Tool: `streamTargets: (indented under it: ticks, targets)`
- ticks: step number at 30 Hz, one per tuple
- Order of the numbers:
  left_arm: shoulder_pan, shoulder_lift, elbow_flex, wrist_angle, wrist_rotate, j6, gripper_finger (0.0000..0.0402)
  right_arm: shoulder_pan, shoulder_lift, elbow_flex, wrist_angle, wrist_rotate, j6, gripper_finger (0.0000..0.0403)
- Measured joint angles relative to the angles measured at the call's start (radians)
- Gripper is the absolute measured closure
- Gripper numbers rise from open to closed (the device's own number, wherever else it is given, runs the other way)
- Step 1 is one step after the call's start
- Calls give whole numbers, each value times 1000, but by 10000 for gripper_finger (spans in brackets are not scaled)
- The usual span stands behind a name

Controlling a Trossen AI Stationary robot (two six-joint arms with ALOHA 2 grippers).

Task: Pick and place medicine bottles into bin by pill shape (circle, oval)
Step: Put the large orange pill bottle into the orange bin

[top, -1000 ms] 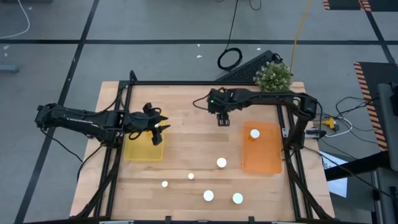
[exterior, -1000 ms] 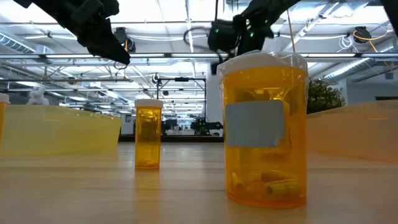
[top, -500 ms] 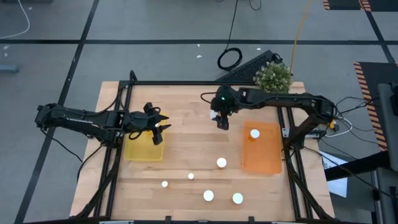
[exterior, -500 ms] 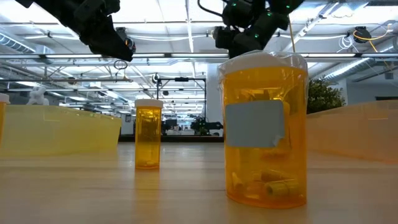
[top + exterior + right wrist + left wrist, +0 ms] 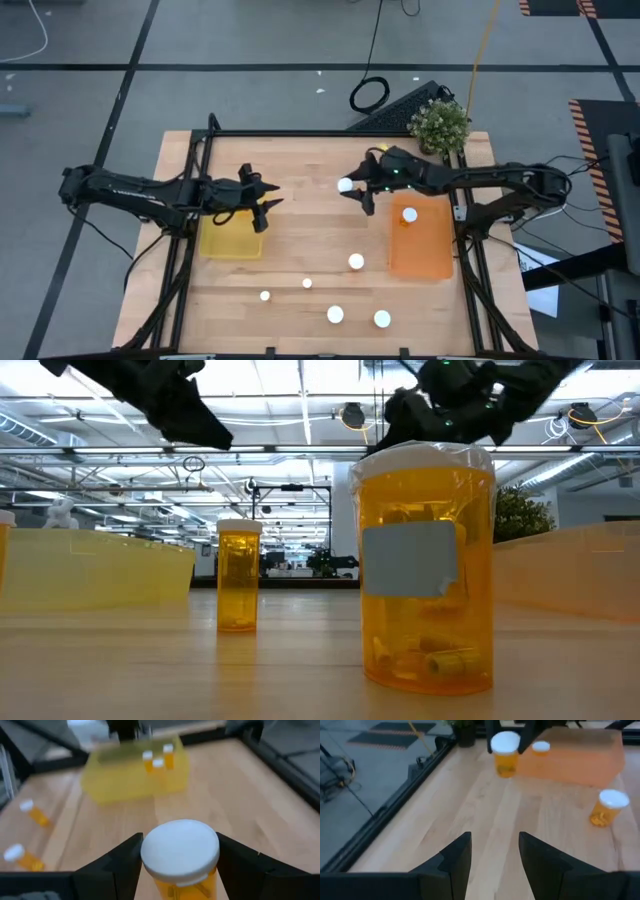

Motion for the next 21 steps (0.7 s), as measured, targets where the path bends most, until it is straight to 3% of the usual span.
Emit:
streamTargets:
  ticks: [5,13,21]
  targets:
    - [0,72,0,119,-1,74,234,0,-47,-119,252,0,66,181]
    - [0,212,0,306,1,156,224,0,-63,-192,450,2,136,181]
    - [23,308,0,477,44,157,127,7,-63,-192,532,4,140,181]
